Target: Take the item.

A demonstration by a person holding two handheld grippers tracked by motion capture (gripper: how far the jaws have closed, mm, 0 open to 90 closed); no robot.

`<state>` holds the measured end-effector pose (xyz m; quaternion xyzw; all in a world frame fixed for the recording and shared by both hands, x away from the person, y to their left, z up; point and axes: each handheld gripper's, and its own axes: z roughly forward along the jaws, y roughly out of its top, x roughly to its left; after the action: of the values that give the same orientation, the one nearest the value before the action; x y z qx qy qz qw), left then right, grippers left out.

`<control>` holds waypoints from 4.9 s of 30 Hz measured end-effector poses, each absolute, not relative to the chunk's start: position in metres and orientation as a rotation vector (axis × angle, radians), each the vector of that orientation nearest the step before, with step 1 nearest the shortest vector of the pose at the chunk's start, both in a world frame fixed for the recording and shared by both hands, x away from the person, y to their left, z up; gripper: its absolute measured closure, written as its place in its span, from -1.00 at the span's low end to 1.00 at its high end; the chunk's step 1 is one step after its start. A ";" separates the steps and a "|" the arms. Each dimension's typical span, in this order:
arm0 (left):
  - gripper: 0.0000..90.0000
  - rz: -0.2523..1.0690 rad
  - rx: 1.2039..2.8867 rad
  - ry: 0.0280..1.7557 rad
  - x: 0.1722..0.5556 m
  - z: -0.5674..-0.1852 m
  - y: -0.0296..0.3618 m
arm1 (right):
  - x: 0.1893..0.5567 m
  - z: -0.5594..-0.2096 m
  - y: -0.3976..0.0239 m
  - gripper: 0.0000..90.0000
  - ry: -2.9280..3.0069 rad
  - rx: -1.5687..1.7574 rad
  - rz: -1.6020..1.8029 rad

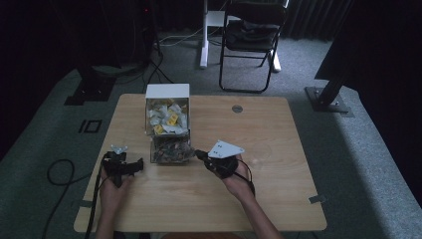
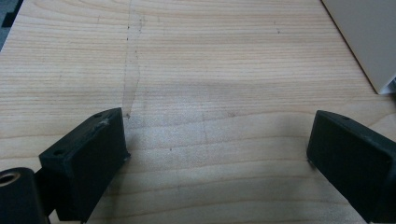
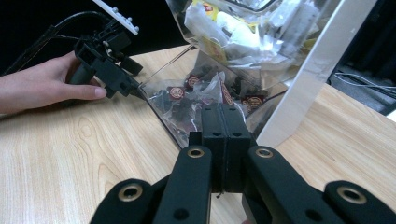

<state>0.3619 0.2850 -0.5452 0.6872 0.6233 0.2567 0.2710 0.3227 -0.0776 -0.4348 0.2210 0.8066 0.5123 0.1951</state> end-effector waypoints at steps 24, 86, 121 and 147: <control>-0.88 0.692 1.851 1.679 0.362 -0.545 0.285 | 0.320 -0.429 -0.102 1.00 2.214 0.673 1.441; -0.88 0.692 1.851 1.679 0.362 -0.545 0.285 | 0.312 -0.426 -0.192 1.00 2.056 0.868 1.332; -0.88 0.692 1.851 1.679 0.362 -0.545 0.285 | 0.310 -0.434 -0.259 1.00 1.926 1.050 1.239; -0.88 0.692 1.851 1.678 0.362 -0.545 0.285 | 0.310 -0.446 -0.267 0.10 1.925 1.098 1.198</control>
<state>0.3620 0.2850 -0.5452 0.6872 0.6231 0.2569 0.2711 0.3098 -0.2673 -0.4456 0.4149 0.7274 0.4527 0.3063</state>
